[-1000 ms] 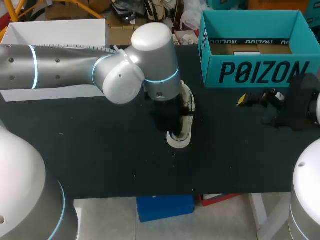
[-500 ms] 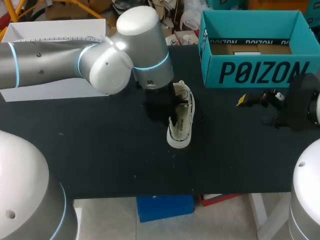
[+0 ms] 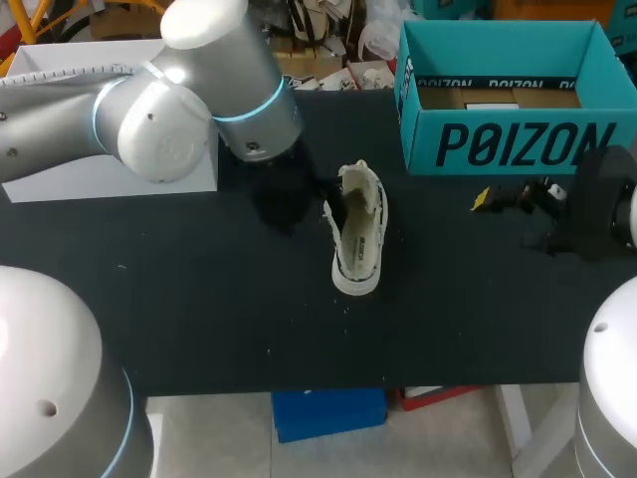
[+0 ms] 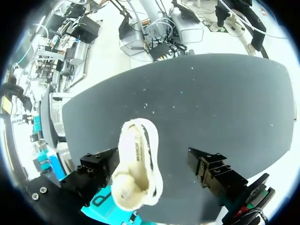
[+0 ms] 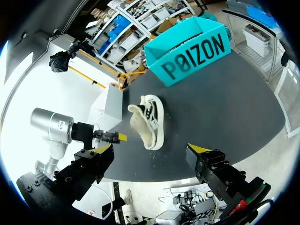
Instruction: Take the shoe out of the shoebox, open the shoe tongue, remove and reinsert the insole, then place the shoe into the shoebox
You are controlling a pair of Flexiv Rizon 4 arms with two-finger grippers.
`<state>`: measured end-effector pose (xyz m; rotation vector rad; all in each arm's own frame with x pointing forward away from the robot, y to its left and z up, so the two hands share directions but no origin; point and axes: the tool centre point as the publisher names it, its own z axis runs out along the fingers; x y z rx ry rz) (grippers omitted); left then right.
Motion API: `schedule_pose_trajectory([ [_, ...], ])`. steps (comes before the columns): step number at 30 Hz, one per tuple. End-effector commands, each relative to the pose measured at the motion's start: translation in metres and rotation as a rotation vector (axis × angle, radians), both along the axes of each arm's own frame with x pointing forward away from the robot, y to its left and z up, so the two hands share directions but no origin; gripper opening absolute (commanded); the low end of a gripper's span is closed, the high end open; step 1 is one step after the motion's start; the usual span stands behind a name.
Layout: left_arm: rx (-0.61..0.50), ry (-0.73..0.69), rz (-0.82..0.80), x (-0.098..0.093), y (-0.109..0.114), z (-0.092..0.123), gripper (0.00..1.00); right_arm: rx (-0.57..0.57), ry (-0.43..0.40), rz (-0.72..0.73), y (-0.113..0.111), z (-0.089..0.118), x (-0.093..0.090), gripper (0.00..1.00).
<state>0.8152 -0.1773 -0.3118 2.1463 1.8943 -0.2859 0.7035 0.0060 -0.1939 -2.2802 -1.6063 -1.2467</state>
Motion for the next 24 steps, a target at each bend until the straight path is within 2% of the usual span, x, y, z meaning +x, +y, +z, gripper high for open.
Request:
schedule_pose_trajectory([
  [1,-0.003,-0.012,0.008,-0.002,0.009,0.005,1.0,-0.001,0.002,0.0,0.0,0.0,0.0,1.0],
  [13,0.073,-0.039,0.014,0.024,0.011,-0.008,1.0,-0.001,0.002,0.0,0.0,0.0,0.0,1.0],
  [18,0.006,-0.046,0.061,0.042,0.01,-0.007,1.0,-0.001,0.002,0.0,0.0,0.0,0.0,1.0],
  [19,-0.013,-0.043,0.08,0.047,0.011,-0.007,0.78,-0.001,0.002,0.0,0.0,0.0,0.0,1.0],
  [20,-0.035,-0.036,0.098,0.053,0.012,-0.006,0.42,-0.001,0.002,0.0,0.0,0.0,0.0,1.0],
  [21,-0.056,-0.029,0.118,0.059,0.013,-0.007,0.13,-0.001,0.002,0.0,0.0,0.0,0.0,1.0],
  [22,-0.076,-0.027,0.142,0.066,0.014,-0.007,0.0,-0.001,0.002,0.0,0.0,0.0,0.0,1.0],
  [24,-0.123,-0.015,0.196,0.077,0.017,-0.007,0.0,-0.001,0.002,0.0,0.0,0.0,0.0,1.0],
])
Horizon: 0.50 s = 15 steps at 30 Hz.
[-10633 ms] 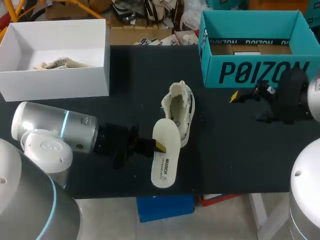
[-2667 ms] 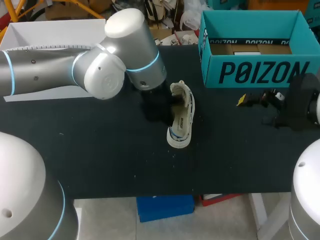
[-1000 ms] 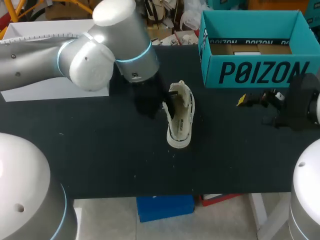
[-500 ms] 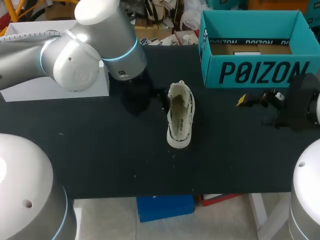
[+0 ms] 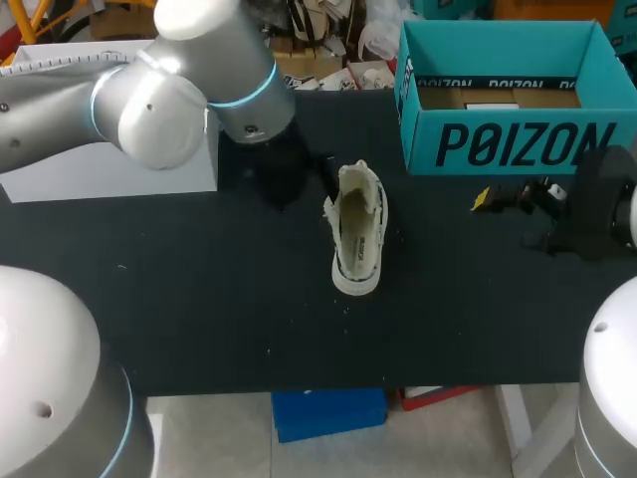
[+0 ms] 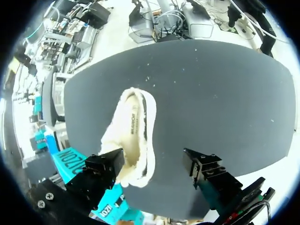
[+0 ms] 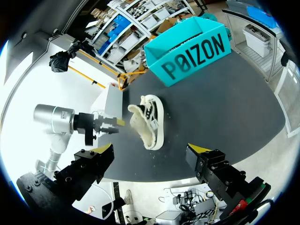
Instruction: Take the shoe out of the shoebox, open the shoe tongue, remove and reinsert the insole, then place the shoe into the shoebox
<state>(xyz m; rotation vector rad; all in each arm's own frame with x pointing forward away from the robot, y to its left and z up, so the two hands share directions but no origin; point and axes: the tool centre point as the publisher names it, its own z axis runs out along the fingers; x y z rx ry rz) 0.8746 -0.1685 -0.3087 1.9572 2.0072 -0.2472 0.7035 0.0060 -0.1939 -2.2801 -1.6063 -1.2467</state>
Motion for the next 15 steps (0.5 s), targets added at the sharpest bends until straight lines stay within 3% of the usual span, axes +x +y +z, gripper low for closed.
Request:
schedule_pose_trajectory([
  [1,-0.115,0.02,0.062,0.023,0.009,-0.011,0.0,-0.001,0.002,0.0,0.0,0.0,0.0,1.0],
  [6,-0.236,0.062,0.161,0.049,0.009,-0.013,0.0,-0.001,0.002,0.0,0.0,0.0,0.0,1.0],
  [15,-0.302,0.056,0.22,0.086,-0.018,-0.015,0.0,-0.001,0.002,0.0,0.0,0.0,0.0,1.0],
])
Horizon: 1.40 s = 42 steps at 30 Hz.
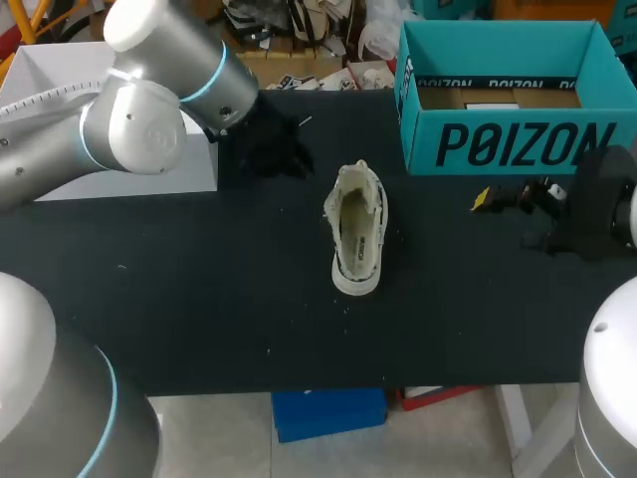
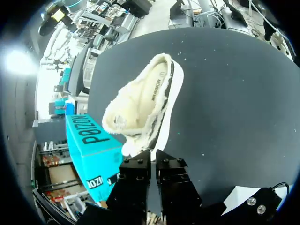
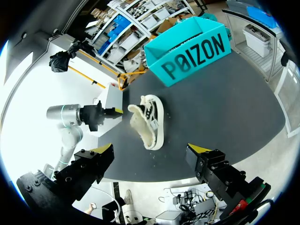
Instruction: Take the shoe out of the shoebox, open the shoe tongue, remove and reinsert the insole, then place the shoe into the shoebox
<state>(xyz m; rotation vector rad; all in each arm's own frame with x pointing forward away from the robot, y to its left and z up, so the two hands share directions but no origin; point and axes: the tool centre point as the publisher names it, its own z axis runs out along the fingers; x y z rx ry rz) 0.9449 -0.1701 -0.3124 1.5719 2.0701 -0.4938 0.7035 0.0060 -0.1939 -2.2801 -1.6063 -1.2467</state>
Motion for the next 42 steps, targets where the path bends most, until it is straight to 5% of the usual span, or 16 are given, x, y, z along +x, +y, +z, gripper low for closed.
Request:
schedule_pose_trajectory([
  [1,-0.034,0.008,0.005,0.019,-0.021,-0.012,0.0,-0.001,0.002,0.0,0.0,0.0,0.0,1.0],
  [12,-0.061,0.035,-0.047,0.02,-0.066,-0.021,0.0,-0.001,0.002,0.0,0.0,0.0,0.0,1.0],
  [24,-0.139,0.08,-0.123,-0.046,-0.058,-0.024,0.0,-0.001,0.002,0.0,0.0,0.0,0.0,1.0],
  [31,-0.126,0.115,-0.124,-0.063,-0.049,-0.039,0.0,-0.001,0.002,0.0,0.0,0.0,0.0,1.0],
  [42,-0.064,0.016,-0.163,-0.057,-0.027,0.012,0.0,-0.001,0.002,0.0,0.0,0.0,0.0,1.0],
])
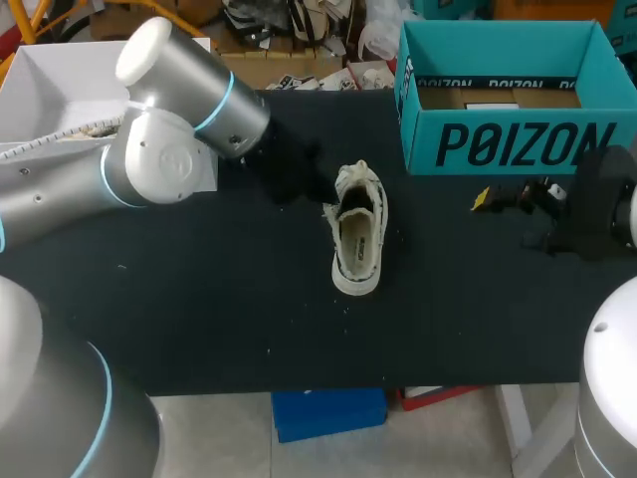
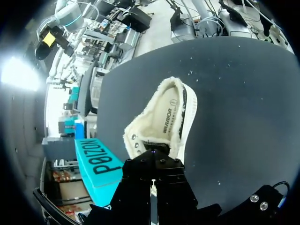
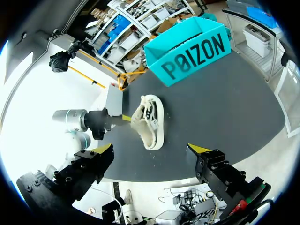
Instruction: Take the shoe out of the shoebox, open the shoe tongue, remove and reinsert the insole, then place the shoe into the shoebox
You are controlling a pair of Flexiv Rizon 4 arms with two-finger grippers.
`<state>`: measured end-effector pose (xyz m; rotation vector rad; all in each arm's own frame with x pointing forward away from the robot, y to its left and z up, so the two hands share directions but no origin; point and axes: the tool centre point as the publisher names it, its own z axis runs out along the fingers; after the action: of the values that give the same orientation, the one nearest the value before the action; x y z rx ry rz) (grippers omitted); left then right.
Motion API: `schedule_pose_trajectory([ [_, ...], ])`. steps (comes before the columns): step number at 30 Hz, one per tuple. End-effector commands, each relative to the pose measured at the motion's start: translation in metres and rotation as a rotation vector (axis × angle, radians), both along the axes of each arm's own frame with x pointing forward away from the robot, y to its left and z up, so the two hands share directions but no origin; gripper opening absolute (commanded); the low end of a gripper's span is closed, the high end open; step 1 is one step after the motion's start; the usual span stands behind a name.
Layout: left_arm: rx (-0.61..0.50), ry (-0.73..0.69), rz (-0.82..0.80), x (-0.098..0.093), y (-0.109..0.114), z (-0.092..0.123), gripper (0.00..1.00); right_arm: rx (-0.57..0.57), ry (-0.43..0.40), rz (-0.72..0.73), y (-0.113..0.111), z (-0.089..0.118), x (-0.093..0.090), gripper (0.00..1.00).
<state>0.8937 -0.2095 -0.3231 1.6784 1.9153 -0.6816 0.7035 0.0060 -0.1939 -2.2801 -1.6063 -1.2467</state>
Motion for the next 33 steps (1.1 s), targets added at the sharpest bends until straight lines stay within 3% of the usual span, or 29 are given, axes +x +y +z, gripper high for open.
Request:
schedule_pose_trajectory([
  [1,0.06,-0.026,-0.008,-0.005,0.014,0.025,0.0,-0.001,0.002,0.0,0.0,0.0,0.0,1.0],
  [5,0.154,-0.037,-0.036,-0.007,0.021,0.023,0.0,-0.001,0.002,0.0,0.0,0.0,0.0,1.0],
  [7,0.185,-0.02,-0.063,-0.009,0.023,0.019,0.36,-0.001,0.002,0.0,0.0,0.0,0.0,1.0],
  [10,0.265,-0.042,-0.077,-0.01,0.025,0.012,0.46,-0.001,0.002,0.0,0.0,0.0,0.0,1.0],
  [11,0.318,-0.068,-0.094,-0.011,0.026,0.01,0.57,-0.001,0.002,0.0,0.0,0.0,0.0,1.0],
  [12,0.4,-0.114,-0.117,-0.012,0.026,0.007,0.78,-0.001,0.002,0.0,0.0,0.0,0.0,1.0],
  [13,0.404,-0.112,-0.121,-0.013,0.026,0.004,0.86,-0.001,0.002,0.0,0.0,0.0,0.0,1.0],
  [24,0.472,-0.104,-0.144,-0.004,0.019,-0.028,0.82,-0.001,0.002,0.0,0.0,0.0,0.0,1.0],
  [33,0.479,-0.078,-0.13,0.003,0.016,-0.048,0.67,-0.001,0.002,0.0,0.0,0.0,0.0,1.0],
])
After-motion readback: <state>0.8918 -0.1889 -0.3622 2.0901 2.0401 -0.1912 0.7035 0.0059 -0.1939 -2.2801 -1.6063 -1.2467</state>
